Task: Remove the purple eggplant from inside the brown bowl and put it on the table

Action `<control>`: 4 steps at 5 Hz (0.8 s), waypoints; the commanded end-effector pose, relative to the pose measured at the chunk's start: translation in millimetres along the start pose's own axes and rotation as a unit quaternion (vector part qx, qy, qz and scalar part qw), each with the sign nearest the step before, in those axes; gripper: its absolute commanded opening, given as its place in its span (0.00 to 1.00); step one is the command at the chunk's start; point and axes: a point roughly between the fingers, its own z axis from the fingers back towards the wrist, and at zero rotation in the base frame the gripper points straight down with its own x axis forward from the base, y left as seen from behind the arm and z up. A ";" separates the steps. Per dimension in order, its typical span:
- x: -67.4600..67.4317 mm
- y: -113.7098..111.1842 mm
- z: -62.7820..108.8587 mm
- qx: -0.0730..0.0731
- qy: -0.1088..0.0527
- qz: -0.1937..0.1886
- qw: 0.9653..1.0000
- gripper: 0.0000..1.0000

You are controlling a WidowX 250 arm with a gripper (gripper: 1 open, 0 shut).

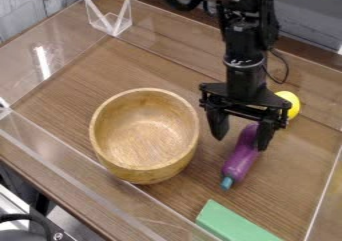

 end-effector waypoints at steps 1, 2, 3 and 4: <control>13.2 -6.9 11.1 -0.007 -0.030 -0.005 1.000 1.00; 15.1 -7.6 8.2 -0.006 -0.032 -0.004 0.999 1.00; 17.9 -7.8 7.1 -0.006 -0.036 -0.003 0.999 1.00; 21.0 -8.0 7.1 -0.007 -0.040 -0.001 0.999 1.00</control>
